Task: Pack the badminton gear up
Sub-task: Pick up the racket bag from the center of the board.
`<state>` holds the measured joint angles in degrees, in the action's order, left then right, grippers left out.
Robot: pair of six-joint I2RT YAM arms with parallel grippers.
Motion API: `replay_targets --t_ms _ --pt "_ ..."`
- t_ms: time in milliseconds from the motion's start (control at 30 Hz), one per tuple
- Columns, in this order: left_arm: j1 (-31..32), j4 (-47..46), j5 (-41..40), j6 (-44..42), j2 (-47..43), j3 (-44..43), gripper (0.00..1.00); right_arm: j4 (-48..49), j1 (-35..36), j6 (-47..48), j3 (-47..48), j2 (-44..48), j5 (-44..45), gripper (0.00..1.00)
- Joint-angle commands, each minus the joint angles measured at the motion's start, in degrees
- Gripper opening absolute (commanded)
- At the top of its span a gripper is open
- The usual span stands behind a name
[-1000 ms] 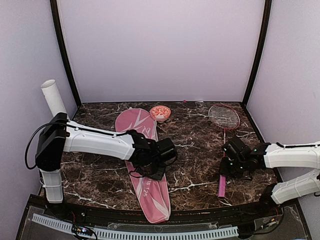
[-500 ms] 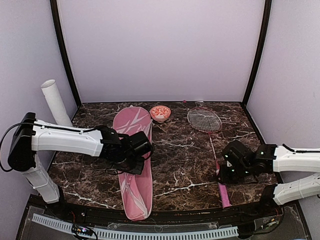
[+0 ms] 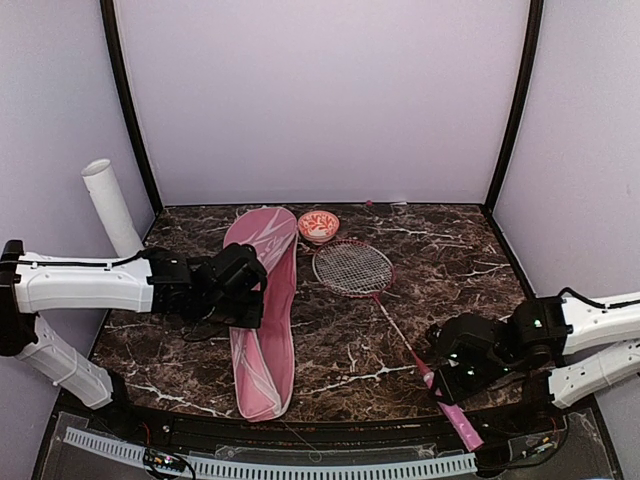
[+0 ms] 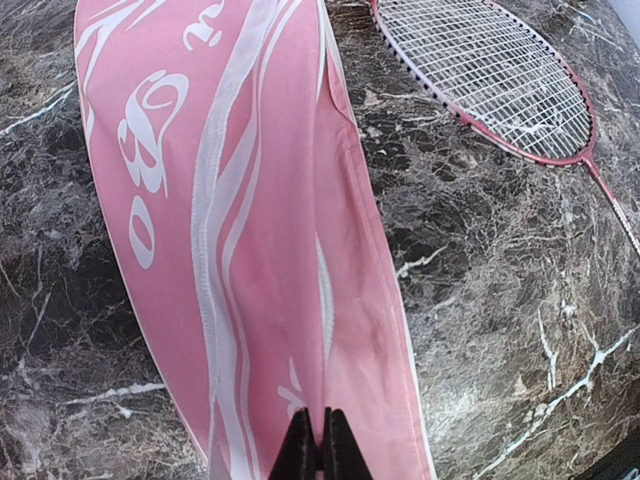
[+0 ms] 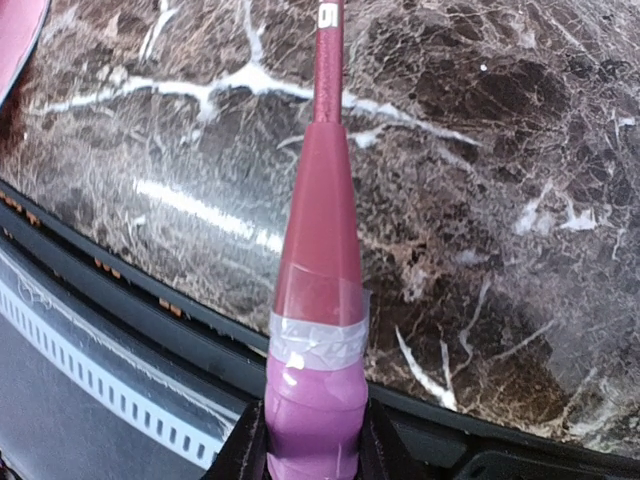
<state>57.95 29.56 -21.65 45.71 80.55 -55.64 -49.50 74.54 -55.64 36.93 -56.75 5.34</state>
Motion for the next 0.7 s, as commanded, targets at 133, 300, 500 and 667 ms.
replay_targets --t_ms 133,300,500,667 --pt "-0.49 -5.47 -0.86 -1.91 -2.41 1.17 0.0 -4.14 9.11 -1.7 4.21 2.98 -2.34 0.0" --pt "-0.47 -6.07 -0.46 -2.03 -2.38 1.22 0.0 -4.97 14.21 -2.82 7.03 1.81 0.01 0.0" --pt "-0.47 -6.26 -0.14 -1.69 -3.23 1.87 0.0 -7.06 17.23 -3.94 9.78 0.06 3.67 0.0" --pt "-0.47 -7.38 0.39 -2.14 -3.89 2.57 0.0 -5.5 17.97 -3.11 11.08 0.64 5.92 0.0"
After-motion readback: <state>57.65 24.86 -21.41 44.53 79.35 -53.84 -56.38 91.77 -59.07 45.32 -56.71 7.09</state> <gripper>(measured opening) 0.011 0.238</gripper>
